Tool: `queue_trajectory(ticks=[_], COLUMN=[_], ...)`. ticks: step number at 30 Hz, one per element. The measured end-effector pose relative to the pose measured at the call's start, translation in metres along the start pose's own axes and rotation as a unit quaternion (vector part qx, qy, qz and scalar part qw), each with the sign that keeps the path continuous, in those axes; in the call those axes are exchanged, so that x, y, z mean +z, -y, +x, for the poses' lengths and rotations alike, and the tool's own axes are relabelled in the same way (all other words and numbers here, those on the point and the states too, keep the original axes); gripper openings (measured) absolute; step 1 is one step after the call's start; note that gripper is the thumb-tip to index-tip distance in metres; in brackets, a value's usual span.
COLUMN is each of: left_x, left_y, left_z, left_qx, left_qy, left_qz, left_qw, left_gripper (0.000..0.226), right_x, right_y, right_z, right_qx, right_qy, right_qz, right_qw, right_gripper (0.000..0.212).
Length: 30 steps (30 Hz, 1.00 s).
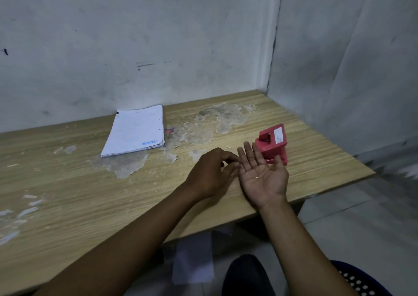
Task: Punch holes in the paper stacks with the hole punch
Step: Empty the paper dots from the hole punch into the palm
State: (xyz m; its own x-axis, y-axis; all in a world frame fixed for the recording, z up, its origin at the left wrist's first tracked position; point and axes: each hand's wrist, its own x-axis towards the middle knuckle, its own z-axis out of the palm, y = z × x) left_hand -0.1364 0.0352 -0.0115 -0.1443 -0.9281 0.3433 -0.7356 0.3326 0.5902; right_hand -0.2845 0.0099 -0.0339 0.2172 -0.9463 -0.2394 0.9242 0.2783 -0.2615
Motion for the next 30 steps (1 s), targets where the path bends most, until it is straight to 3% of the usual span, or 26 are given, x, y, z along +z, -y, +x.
queue_trajectory(ticks=[3,7,11,17,25,30], left_x=[-0.005,-0.012,-0.009,-0.005,-0.015,-0.011], left_y=[0.018,0.037,0.039,0.036,0.026,0.019], left_z=[0.002,0.001,0.001,0.011,0.032,0.031], left_qx=[-0.047,-0.140,-0.124,-0.164,-0.215,-0.181], left_qy=[-0.031,0.012,0.005,0.008,0.115,0.139], left_qz=[0.030,0.076,0.093,0.092,0.069,0.050], left_qw=[0.998,0.987,0.988,0.982,0.968,0.972], left_gripper=[0.017,0.026,0.021,0.018,0.011,0.020], right_x=[0.000,0.003,0.003,0.003,0.000,0.001], right_y=[-0.001,-0.005,-0.007,-0.008,-0.008,-0.008], right_z=[0.003,0.004,0.002,0.002,0.006,0.003], right_qx=[-0.034,-0.049,-0.052,-0.055,-0.060,-0.054], right_qy=[-0.019,-0.040,-0.046,-0.050,-0.053,-0.051], right_qz=[-0.036,-0.072,-0.091,-0.108,-0.105,-0.103], right_qw=[0.999,0.995,0.993,0.991,0.991,0.992], right_gripper=[0.064,0.060,0.058,0.058,0.055,0.056])
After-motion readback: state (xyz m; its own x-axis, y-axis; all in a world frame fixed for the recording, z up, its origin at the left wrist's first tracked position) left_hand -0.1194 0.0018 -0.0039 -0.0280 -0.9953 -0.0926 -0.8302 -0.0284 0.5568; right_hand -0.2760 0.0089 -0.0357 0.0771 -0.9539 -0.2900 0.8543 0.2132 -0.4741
